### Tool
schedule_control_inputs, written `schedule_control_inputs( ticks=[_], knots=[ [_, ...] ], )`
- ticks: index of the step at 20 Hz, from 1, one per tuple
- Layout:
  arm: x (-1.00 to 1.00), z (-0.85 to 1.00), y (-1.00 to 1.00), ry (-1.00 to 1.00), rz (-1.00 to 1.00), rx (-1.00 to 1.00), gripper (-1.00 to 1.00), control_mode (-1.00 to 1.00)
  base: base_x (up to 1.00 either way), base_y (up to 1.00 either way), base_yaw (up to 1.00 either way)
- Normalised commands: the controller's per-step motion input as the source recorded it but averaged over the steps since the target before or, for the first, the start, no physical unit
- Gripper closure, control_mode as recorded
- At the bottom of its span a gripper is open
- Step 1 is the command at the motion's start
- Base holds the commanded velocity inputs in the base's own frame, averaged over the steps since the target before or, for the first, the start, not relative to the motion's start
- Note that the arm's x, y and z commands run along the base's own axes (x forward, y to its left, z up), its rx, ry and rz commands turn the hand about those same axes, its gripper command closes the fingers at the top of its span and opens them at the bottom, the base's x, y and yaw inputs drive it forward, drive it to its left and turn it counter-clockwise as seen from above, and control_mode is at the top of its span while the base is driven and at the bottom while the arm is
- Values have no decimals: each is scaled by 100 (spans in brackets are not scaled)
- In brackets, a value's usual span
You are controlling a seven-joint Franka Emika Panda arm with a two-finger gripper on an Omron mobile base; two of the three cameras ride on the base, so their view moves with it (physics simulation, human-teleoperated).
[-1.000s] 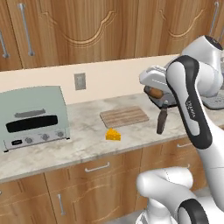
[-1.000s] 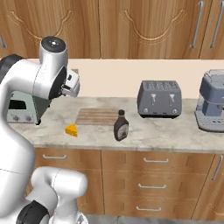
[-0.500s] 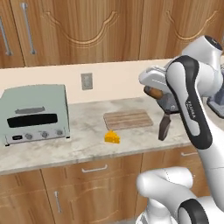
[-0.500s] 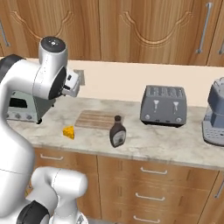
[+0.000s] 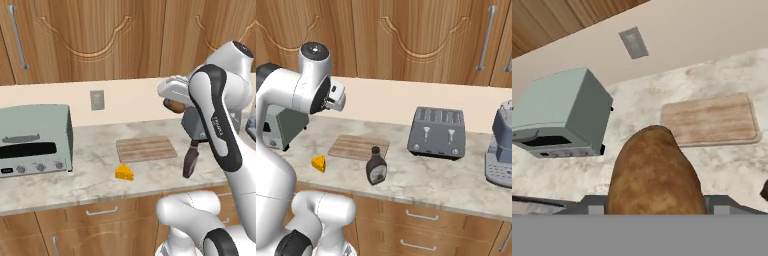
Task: Retrieve the reheated potato from the microwave, then place the potato, cheese, and condiment on the cutting board.
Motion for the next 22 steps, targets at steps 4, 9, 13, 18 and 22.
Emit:
schedule_control_inputs(
  ticks=[4, 9, 13, 18, 22],
  knots=[
    [0, 0, 0, 0, 0, 0, 100, 100, 65, -25, 0],
    [0, 0, 0, 0, 0, 0, 100, 100, 41, -6, 0],
    [0, 0, 0, 0, 0, 0, 100, 100, 10, 0, 0],
    [0, 0, 0, 0, 0, 0, 100, 100, 0, 0, 0],
    [0, 0, 0, 0, 0, 0, 100, 100, 0, 0, 0]
  ],
)
